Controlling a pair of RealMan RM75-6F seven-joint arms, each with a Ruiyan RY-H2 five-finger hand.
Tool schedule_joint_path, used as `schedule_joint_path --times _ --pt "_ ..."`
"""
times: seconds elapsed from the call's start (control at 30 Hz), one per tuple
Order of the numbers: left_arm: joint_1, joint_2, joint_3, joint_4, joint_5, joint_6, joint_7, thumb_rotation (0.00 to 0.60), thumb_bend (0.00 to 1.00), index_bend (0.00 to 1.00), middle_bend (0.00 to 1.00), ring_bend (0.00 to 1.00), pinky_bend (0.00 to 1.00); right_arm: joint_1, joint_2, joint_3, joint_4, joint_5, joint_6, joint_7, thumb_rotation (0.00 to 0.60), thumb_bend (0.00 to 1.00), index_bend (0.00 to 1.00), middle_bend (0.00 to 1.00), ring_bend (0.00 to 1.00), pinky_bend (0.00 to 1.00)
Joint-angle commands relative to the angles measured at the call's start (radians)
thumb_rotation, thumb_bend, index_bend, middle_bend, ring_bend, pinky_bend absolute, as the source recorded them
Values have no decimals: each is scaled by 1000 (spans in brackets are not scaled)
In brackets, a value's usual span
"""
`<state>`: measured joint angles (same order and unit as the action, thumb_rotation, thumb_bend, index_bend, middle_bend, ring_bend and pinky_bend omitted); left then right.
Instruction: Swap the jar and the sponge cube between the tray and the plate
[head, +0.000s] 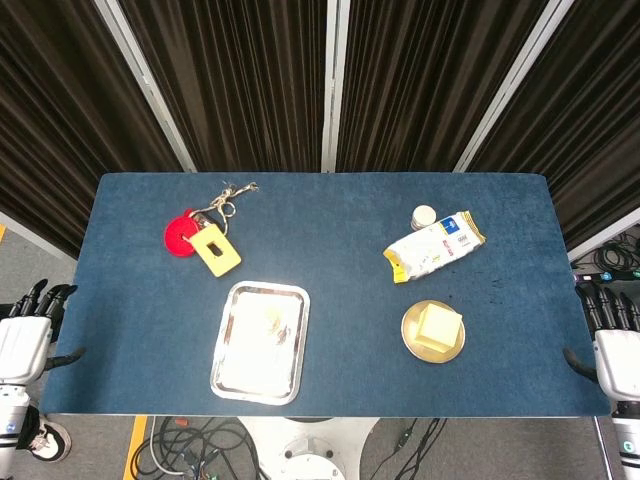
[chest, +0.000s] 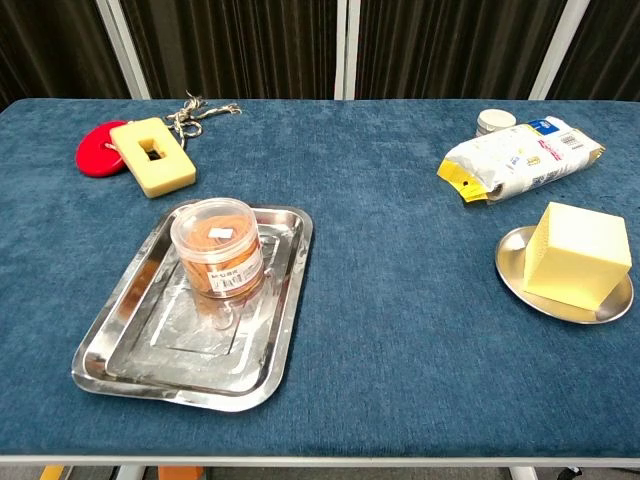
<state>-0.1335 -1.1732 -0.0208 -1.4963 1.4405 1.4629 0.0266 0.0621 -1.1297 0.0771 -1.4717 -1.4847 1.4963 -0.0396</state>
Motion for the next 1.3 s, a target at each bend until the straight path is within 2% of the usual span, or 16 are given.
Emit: schedule_joint_path --times 0.03,0.23,0.53,0.63,0.83,1.13,1.3 --pt "2 -1 -3 5 1 3 3 600 0 143 149 30 174 0 0 0 -2 -1 0 -1 600 143 0 0 0 0" --pt "1 -6 -4 1 13 -1 12 600 0 143 149 30 174 3 1 1 -7 -2 -2 -5 600 143 0 0 0 0" --pt "-89 -6 -11 -66 59 -127 -29 600 0 143 149 30 174 6 17 10 -39 -4 8 -6 600 143 0 0 0 0" --pt "-145 -8 -17 -93 101 -182 -64 600 0 143 149 30 174 7 25 9 -47 -2 3 -8 600 143 0 0 0 0" --pt "-293 -64 -40 -100 171 -329 -31 600 0 138 149 30 174 8 40 16 -55 9 1 -3 600 143 0 0 0 0" --pt "-449 -171 -73 -43 164 -485 -73 600 0 127 142 30 174 11 31 14 -27 20 -17 21 600 143 0 0 0 0" --pt "-510 -207 -67 -17 180 -536 -90 600 0 91 92 29 174 11 32 18 -13 28 -20 35 600 143 0 0 0 0"
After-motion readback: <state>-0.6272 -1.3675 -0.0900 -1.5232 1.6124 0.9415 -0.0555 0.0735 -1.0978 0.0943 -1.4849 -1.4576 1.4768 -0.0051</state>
